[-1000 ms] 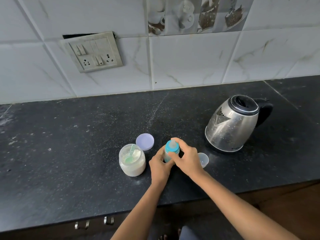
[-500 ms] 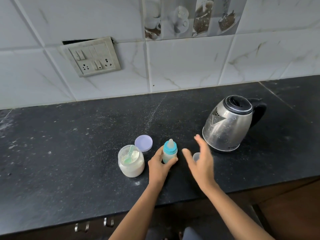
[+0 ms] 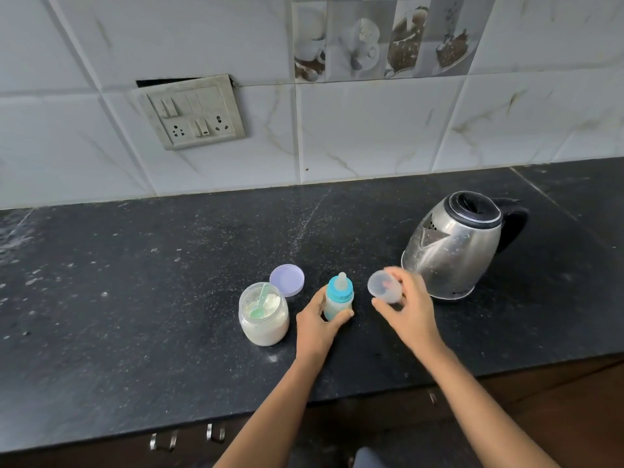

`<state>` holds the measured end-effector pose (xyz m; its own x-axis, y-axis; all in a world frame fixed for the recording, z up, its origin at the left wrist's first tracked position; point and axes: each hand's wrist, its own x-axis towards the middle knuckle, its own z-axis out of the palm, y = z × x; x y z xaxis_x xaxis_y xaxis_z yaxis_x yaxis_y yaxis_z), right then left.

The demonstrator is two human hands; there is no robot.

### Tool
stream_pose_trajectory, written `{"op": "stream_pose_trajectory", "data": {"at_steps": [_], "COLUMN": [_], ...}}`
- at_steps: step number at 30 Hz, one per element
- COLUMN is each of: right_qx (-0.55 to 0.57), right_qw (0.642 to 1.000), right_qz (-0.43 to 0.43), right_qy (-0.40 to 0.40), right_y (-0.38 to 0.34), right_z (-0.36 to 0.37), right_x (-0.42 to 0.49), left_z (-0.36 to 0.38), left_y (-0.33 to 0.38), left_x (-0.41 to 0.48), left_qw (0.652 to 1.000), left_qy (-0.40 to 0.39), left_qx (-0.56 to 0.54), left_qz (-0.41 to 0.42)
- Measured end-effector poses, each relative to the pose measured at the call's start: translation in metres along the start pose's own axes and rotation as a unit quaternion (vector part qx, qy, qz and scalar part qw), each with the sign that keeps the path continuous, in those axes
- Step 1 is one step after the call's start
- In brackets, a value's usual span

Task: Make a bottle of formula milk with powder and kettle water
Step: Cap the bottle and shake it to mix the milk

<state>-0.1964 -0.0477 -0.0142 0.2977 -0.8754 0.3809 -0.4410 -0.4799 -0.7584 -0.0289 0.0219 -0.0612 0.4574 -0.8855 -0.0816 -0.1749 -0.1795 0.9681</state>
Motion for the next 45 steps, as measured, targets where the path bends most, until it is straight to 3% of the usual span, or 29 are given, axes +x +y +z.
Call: {"op": "stream_pose_trajectory", "data": {"at_steps": [2,5,12,20,28,33,35,37,40,45], "right_qx": [-0.072,-0.210,-0.316,-0.237,-0.280,-0.360,-0.348,-0.274,-0.077,0.112], "right_qw": [0.988,0.925,0.836,0.882,0.866,0.870,0.891,0.926,0.964,0.942], "right_qz": [-0.081,-0.132,-0.186,-0.150,-0.134,-0.042,-0.010,0.028,0.065,0.129], "right_qy": [-0.110,-0.289,-0.409,-0.379,-0.393,-0.335,-0.290,-0.257,-0.245,-0.290], "right_y": [-0.025,-0.063,-0.083,-0.063,-0.069,-0.080,-0.076,-0.062,-0.040,-0.018], "right_z": [-0.018,-0.031,0.002,0.009,0.016,0.033,0.038,0.041,0.038,0.031], "right_x": [0.031,0.064,0.085,0.073,0.077,0.068,0.061,0.052,0.039,0.028], "left_z": [0.000,0.000,0.001,0.003,0.004,0.004,0.003,0.001,-0.004,-0.014], "left_y": [0.001,0.001,0.000,-0.002,0.000,-0.002,-0.002,0.000,0.003,-0.015], "left_x": [0.000,-0.001,0.001,0.002,0.003,0.003,0.002,0.002,0.000,-0.007], "left_qw": [1.000,1.000,1.000,1.000,1.000,1.000,1.000,1.000,0.998,0.979], "left_qy": [0.002,0.003,0.001,0.008,0.014,0.014,0.012,0.012,-0.015,-0.058], "left_qx": [0.002,0.003,0.007,0.002,0.019,0.014,0.011,0.005,0.036,0.180], "left_qz": [-0.001,-0.003,-0.002,0.002,-0.005,-0.006,0.000,0.009,0.042,0.074]}}
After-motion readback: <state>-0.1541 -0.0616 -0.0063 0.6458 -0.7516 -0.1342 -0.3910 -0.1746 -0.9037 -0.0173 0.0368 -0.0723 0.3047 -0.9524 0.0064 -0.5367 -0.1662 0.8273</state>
